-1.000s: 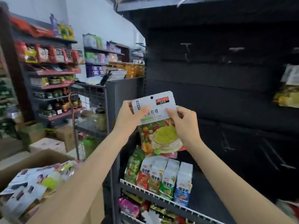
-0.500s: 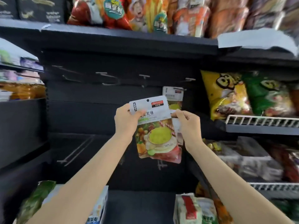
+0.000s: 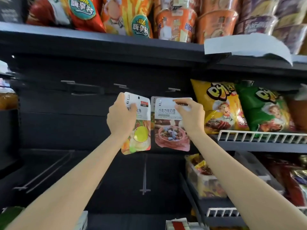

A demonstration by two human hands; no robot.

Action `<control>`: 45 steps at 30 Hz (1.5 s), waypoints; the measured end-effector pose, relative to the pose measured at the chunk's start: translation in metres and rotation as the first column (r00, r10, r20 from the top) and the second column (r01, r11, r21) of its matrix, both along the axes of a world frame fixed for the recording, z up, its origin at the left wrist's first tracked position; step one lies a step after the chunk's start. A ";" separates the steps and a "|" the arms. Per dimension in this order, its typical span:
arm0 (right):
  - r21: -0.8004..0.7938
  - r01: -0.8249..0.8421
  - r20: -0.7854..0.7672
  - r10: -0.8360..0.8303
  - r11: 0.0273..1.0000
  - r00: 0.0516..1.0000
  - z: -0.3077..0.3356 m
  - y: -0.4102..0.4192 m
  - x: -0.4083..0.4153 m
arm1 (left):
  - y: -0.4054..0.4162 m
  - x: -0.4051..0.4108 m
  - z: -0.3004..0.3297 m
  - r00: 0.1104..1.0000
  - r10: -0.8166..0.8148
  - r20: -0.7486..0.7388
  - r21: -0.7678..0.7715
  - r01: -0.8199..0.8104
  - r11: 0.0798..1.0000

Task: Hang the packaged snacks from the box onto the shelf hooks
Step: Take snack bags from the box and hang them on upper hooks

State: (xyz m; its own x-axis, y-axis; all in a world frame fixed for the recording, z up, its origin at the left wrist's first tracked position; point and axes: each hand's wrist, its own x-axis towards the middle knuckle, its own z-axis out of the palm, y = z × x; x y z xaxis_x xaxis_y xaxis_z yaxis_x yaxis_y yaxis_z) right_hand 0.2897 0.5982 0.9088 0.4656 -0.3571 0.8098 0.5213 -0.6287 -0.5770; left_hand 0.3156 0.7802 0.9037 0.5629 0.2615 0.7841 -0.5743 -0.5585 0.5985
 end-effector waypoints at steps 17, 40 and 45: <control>0.091 0.134 -0.140 -0.121 0.987 0.983 0.001 0.006 0.063 | 0.015 0.058 -0.003 0.978 -0.209 0.026 0.093 0.206 0.974; 0.226 0.099 -0.357 -0.012 0.969 0.934 0.007 -0.024 0.168 | 0.009 0.082 0.003 0.911 -0.412 -0.019 0.062 0.412 0.909; 0.157 0.052 0.063 -0.062 0.986 0.996 -0.009 -0.015 0.091 | 0.002 0.069 0.000 0.784 -0.620 -0.028 0.013 0.620 0.784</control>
State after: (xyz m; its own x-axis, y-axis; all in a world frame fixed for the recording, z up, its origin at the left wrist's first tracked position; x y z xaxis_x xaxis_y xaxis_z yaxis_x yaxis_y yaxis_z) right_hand 0.3809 0.5831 0.9002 0.3873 -0.5056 0.7710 0.5280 -0.5639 -0.6350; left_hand 0.3848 0.7819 0.9038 0.6142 -0.1655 0.7716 -0.7888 -0.0983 0.6068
